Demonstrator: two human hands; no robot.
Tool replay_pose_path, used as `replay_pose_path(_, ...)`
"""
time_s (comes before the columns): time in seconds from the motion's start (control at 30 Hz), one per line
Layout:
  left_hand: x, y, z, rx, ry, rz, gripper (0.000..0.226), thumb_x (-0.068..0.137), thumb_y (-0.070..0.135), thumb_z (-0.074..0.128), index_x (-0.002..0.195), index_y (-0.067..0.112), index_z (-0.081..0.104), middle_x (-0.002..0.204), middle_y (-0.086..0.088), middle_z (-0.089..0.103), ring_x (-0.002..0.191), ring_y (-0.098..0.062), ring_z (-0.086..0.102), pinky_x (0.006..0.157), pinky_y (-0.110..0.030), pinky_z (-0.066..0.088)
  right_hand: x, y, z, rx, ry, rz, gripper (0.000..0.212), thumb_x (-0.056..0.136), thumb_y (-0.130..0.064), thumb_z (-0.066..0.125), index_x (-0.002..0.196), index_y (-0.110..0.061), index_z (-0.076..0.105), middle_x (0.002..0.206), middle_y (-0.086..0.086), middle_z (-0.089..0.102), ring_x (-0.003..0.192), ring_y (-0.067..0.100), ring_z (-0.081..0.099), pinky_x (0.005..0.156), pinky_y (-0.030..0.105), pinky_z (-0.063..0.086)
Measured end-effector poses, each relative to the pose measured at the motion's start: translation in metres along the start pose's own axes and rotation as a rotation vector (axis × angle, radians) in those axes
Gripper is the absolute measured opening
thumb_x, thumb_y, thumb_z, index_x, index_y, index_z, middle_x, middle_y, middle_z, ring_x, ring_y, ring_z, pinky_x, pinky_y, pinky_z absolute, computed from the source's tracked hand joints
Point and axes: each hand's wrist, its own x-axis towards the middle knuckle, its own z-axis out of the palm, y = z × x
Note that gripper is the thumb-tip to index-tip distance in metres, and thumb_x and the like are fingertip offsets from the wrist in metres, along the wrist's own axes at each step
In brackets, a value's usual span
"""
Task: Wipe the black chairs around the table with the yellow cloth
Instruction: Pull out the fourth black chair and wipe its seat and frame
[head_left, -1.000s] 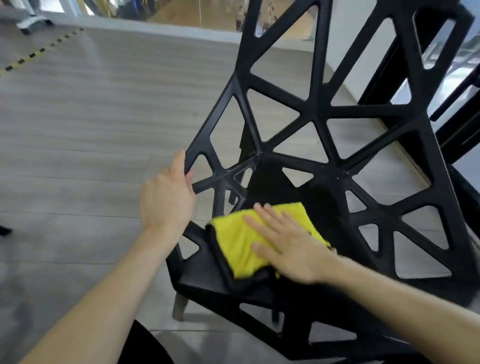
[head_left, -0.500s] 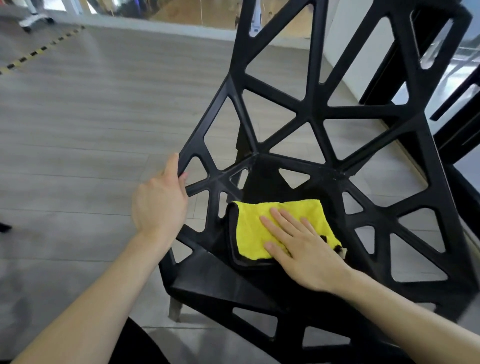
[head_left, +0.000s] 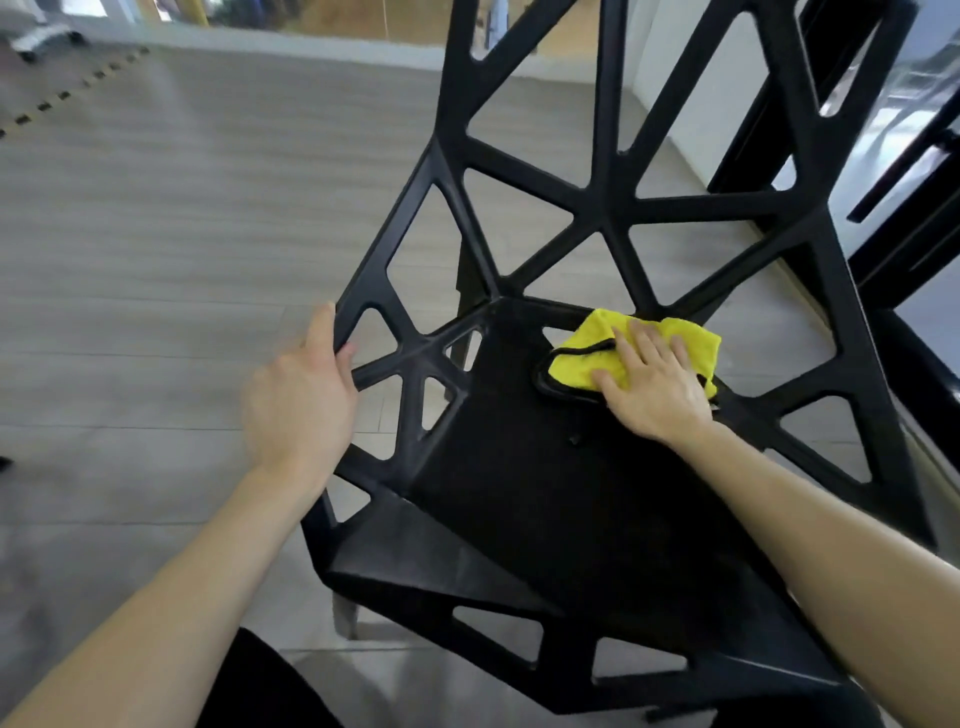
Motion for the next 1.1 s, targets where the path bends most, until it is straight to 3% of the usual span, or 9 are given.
replay_pose_path(0.07, 0.002, 0.0, 0.001, 0.023, -0.004, 0.019, 0.039, 0.109, 0.027, 0.057, 0.143, 0.01, 0.049, 0.069, -0.019, 0.062, 0.056, -0.044, 0.059, 0.051, -0.04, 0.035, 0.008, -0.026, 0.004, -0.008, -0.014, 0.012, 0.083, 0.1, -0.065, 0.023, 0.17, -0.021, 0.017, 0.179, 0.008, 0.007, 0.165, 0.023, -0.001, 0.132, 0.052, -0.006)
replay_pose_path(0.23, 0.002, -0.003, 0.003, 0.027, 0.009, 0.023, 0.038, 0.11, 0.028, 0.058, 0.142, 0.009, 0.051, 0.066, -0.021, 0.062, 0.052, -0.043, 0.058, 0.05, -0.038, 0.034, 0.037, -0.153, 0.003, 0.187, -0.077, -0.233, 0.075, 0.104, -0.055, 0.03, 0.171, -0.028, 0.009, 0.179, 0.002, 0.0, 0.165, 0.019, -0.006, 0.132, 0.053, -0.005)
replay_pose_path(0.4, 0.001, -0.003, 0.003, 0.009, 0.016, 0.015, 0.04, 0.11, 0.026, 0.059, 0.145, 0.006, 0.052, 0.07, -0.026, 0.065, 0.055, -0.047, 0.061, 0.052, -0.038, 0.032, 0.028, -0.028, -0.005, 0.016, -0.012, -0.134, 0.084, 0.097, -0.08, 0.019, 0.169, -0.04, 0.009, 0.179, -0.006, -0.002, 0.165, 0.016, -0.006, 0.133, 0.051, -0.004)
replay_pose_path(0.53, 0.0, 0.001, 0.004, 0.029, 0.018, 0.012, 0.038, 0.109, 0.024, 0.059, 0.142, 0.008, 0.05, 0.07, -0.026, 0.064, 0.054, -0.044, 0.059, 0.051, -0.038, 0.033, 0.011, -0.03, -0.01, 0.031, -0.092, -0.095, 0.075, 0.104, -0.067, 0.022, 0.17, -0.035, 0.007, 0.179, 0.002, -0.004, 0.165, 0.019, -0.008, 0.132, 0.051, -0.005)
replay_pose_path(0.67, 0.002, -0.001, 0.005, 0.055, 0.034, 0.035, 0.038, 0.109, 0.025, 0.057, 0.143, 0.009, 0.047, 0.076, -0.025, 0.066, 0.057, -0.044, 0.061, 0.051, -0.04, 0.034, -0.097, -0.082, -0.021, 0.184, -0.236, -0.496, 0.061, 0.112, -0.05, 0.029, 0.169, -0.042, 0.007, 0.178, -0.008, -0.008, 0.163, 0.008, -0.014, 0.133, 0.042, -0.009)
replay_pose_path(0.77, 0.0, -0.001, 0.006, 0.039, 0.056, 0.034, 0.041, 0.109, 0.025, 0.059, 0.146, 0.009, 0.049, 0.078, -0.027, 0.068, 0.059, -0.047, 0.063, 0.051, -0.04, 0.032, -0.142, -0.085, -0.041, 0.306, -0.382, -0.745, 0.066, 0.108, -0.061, 0.039, 0.166, -0.052, 0.007, 0.176, -0.019, -0.01, 0.158, -0.004, -0.019, 0.128, 0.031, -0.018)
replay_pose_path(0.93, 0.002, -0.003, 0.008, 0.033, 0.061, 0.034, 0.041, 0.111, 0.029, 0.054, 0.148, 0.011, 0.049, 0.084, -0.023, 0.07, 0.065, -0.047, 0.064, 0.056, -0.042, 0.034, -0.031, -0.094, -0.022, 0.088, -0.233, -0.498, 0.088, 0.09, -0.09, 0.013, 0.166, -0.05, -0.004, 0.176, -0.012, -0.018, 0.161, 0.008, -0.02, 0.132, 0.052, -0.006)
replay_pose_path(1.03, 0.004, 0.001, 0.003, 0.022, 0.056, 0.028, 0.04, 0.114, 0.032, 0.049, 0.148, 0.013, 0.049, 0.088, -0.022, 0.07, 0.068, -0.047, 0.063, 0.057, -0.043, 0.035, 0.034, -0.12, -0.009, 0.076, -0.131, -0.307, 0.085, 0.095, -0.08, 0.013, 0.169, -0.041, -0.004, 0.178, -0.001, -0.014, 0.163, 0.017, -0.017, 0.13, 0.057, -0.01)
replay_pose_path(1.1, 0.004, 0.003, -0.003, -0.016, 0.051, -0.007, 0.038, 0.115, 0.032, 0.043, 0.147, 0.014, 0.053, 0.091, -0.023, 0.073, 0.074, -0.049, 0.065, 0.061, -0.043, 0.035, 0.016, -0.137, -0.005, 0.093, -0.154, -0.367, 0.078, 0.102, -0.067, 0.018, 0.17, -0.035, -0.006, 0.178, 0.002, -0.014, 0.163, 0.017, -0.017, 0.131, 0.056, -0.011)
